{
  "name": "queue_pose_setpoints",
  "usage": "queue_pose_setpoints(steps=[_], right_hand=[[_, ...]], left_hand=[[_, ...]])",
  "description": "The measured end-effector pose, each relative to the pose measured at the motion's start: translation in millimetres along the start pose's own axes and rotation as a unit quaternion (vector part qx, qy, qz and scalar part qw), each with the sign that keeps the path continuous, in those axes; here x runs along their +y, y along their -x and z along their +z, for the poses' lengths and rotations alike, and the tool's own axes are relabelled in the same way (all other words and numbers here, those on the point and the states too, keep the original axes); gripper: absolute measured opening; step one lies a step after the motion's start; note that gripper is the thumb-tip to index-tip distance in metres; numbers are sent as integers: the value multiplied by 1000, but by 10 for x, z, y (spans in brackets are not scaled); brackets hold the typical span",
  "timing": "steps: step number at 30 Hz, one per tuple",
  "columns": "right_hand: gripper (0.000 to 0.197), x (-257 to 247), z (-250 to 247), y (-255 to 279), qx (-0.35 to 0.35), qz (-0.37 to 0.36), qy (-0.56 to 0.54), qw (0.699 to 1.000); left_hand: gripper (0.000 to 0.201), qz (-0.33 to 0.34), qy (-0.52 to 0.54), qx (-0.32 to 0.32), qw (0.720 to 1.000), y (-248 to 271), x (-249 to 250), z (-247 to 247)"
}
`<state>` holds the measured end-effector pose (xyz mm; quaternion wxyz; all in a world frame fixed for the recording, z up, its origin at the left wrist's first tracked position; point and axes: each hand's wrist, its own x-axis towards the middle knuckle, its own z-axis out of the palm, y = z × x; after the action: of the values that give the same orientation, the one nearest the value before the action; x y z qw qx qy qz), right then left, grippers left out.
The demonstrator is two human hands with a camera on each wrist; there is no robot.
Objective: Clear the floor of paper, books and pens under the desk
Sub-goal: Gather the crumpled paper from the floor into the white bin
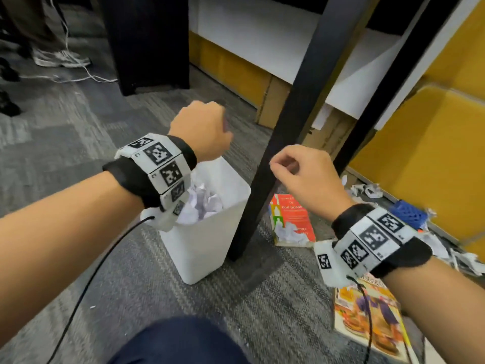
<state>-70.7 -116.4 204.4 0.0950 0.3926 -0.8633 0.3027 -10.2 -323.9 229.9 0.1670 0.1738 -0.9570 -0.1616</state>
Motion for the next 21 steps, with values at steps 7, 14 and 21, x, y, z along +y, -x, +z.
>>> queue_pose_setpoints(steps=[7,14,21], right_hand=[[10,1159,-32,714,-33,117,27,992],[11,2140,399,1406,-189,272,73,941],[48,2475,553,1599,-434,316,109,836]], left_hand=[[11,156,179,-21,971,479,1051,664],[10,148,128,-205,959,530,1328,2037],[39,109,-31,-358,927,480,1257,2928]])
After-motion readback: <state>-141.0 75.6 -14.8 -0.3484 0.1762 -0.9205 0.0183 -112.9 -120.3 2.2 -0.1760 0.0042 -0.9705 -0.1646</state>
